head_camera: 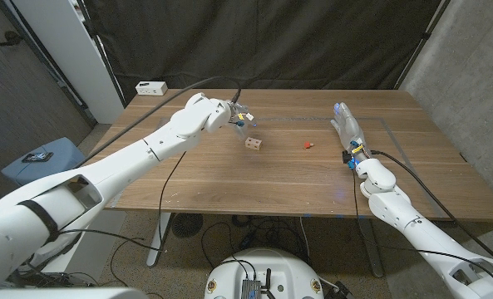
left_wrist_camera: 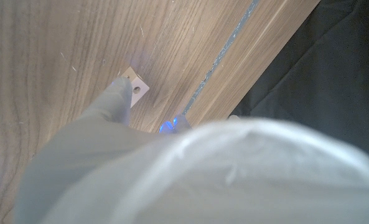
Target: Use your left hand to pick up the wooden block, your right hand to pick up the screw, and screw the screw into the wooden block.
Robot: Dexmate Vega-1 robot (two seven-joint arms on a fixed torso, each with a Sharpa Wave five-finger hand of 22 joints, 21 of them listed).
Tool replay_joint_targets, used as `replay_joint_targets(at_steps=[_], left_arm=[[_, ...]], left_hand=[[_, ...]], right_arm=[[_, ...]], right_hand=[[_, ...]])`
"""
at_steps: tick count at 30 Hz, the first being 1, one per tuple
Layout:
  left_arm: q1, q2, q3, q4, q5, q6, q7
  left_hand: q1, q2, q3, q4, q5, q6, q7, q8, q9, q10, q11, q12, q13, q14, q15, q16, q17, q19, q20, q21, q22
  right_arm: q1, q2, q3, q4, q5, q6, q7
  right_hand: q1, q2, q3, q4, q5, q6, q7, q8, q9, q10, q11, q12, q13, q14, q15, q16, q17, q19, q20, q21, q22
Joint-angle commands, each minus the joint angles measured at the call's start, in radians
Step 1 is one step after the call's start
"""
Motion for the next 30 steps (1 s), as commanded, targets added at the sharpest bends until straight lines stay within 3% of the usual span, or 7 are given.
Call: replay_joint_targets(at_steps=[1, 30], left_arm=[[0.017, -0.009, 0.012, 0.048, -0.011, 0.005, 0.102], [0.018, -0.029, 0.056, 0.122, -0.059, 0.002, 0.214]], left_hand=[[0.022, -0.002, -0.013, -0.001, 0.001, 0.021, -0.003, 0.009, 0.001, 0.014, -0.007, 0.003, 0.002, 0.016, -0.01, 0.009, 0.0, -0.138, 0.006, 0.014, 0.003], [0.06, 0.006, -0.041, -0.002, 0.002, 0.088, -0.015, 0.022, 0.002, 0.088, -0.011, 0.019, 0.005, 0.093, -0.043, 0.015, -0.001, -0.069, 0.005, 0.024, 0.003]], right_arm=[[0.014, 0.009, -0.006, 0.02, -0.001, 0.001, 0.007], [0.032, 0.019, -0.01, 0.058, 0.01, 0.003, 0.027]], right_hand=[[-0.005, -0.004, 0.003, -0.006, 0.003, -0.004, -0.006, 0.004, 0.006, 0.001, -0.003, 0.006, 0.002, -0.009, 0.001, 0.005, 0.003, -0.008, -0.014, 0.004, 0.003], [-0.007, -0.004, 0.005, -0.008, 0.003, -0.005, -0.004, 0.004, 0.006, 0.001, -0.003, 0.007, 0.002, -0.009, -0.001, 0.006, 0.003, -0.009, -0.015, 0.005, 0.003]])
